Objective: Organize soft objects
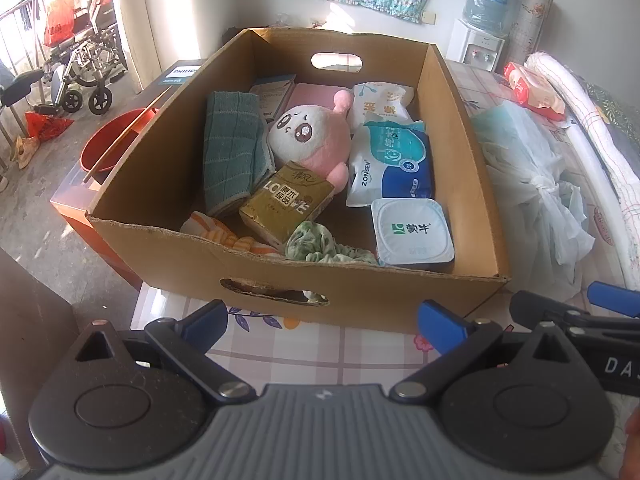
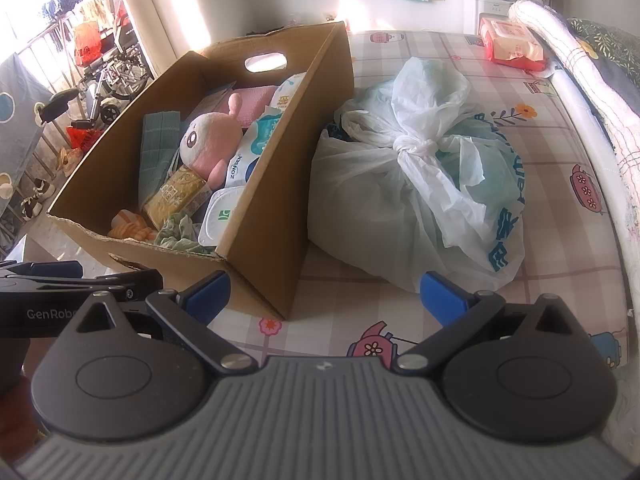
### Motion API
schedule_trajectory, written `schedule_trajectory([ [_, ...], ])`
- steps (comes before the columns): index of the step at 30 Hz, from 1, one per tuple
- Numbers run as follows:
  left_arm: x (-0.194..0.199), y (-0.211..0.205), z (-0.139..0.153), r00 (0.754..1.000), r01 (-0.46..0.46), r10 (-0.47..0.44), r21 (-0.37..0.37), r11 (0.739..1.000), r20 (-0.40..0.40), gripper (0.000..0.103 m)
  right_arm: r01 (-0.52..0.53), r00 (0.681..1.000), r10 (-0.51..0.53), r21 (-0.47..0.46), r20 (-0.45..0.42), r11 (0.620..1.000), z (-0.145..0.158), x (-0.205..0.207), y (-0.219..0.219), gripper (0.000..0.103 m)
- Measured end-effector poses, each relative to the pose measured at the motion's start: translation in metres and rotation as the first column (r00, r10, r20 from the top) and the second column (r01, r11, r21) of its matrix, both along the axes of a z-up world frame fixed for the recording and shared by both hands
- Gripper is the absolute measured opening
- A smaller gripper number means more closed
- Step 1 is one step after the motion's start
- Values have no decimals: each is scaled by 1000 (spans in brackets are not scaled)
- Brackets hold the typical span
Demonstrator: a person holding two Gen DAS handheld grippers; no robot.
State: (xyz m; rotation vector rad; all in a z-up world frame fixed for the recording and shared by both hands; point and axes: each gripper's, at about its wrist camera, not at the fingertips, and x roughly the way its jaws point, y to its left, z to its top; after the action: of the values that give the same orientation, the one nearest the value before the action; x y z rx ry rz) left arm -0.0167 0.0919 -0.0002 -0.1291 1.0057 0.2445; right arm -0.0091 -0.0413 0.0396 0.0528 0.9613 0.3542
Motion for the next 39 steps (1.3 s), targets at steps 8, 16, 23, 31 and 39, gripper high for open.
schedule_trajectory([
  [8,0,0,0,1000,0,0,0,1000,0,102,-2,1000,2,1,-2,1000,-1,0,0,102],
  [16,1,0,0,1000,-5,5,0,1000,-5,102,-4,1000,4,5,-6,1000,-3,2,0,102],
  [23,1,1,-1,1000,-6,6,1,1000,-8,102,-5,1000,5,7,-11,1000,-4,3,1,102],
  [31,2,1,-2,1000,-12,12,1,1000,-12,102,-8,1000,8,10,-18,1000,-6,5,2,102],
  [39,2,1,-1,1000,-13,13,1,1000,-12,102,-9,1000,9,11,-18,1000,-5,6,2,102],
])
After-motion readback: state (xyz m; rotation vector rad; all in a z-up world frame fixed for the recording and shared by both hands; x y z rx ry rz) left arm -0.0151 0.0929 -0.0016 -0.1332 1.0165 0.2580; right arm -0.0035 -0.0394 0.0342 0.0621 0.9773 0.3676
